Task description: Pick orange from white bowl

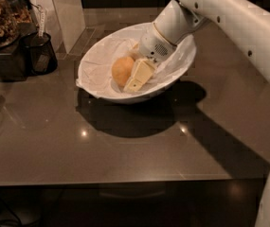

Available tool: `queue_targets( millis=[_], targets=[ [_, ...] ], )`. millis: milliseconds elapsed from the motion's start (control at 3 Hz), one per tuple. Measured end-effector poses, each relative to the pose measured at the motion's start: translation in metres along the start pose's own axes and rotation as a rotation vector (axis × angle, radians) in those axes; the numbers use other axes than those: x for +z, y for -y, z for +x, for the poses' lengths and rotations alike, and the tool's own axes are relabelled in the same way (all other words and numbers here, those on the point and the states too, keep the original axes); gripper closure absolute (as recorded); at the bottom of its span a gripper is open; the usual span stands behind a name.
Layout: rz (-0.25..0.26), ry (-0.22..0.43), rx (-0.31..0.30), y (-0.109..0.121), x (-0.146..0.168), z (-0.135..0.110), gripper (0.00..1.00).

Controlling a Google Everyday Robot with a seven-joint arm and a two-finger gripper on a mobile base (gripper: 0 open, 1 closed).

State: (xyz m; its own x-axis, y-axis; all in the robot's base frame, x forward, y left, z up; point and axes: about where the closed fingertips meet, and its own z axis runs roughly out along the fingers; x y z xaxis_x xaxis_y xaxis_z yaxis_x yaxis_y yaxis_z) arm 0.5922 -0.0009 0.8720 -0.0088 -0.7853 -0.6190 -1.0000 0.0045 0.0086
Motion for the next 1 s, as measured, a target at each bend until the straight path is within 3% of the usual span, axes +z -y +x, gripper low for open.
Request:
queue_targets(
  millis=[333,1000],
  targets=[
    [-0.004,0.006,0.0,0.004,0.001,-0.004,0.25],
    [-0.05,0.038,0.012,0.029,0.035,-0.012,0.24]
  ],
)
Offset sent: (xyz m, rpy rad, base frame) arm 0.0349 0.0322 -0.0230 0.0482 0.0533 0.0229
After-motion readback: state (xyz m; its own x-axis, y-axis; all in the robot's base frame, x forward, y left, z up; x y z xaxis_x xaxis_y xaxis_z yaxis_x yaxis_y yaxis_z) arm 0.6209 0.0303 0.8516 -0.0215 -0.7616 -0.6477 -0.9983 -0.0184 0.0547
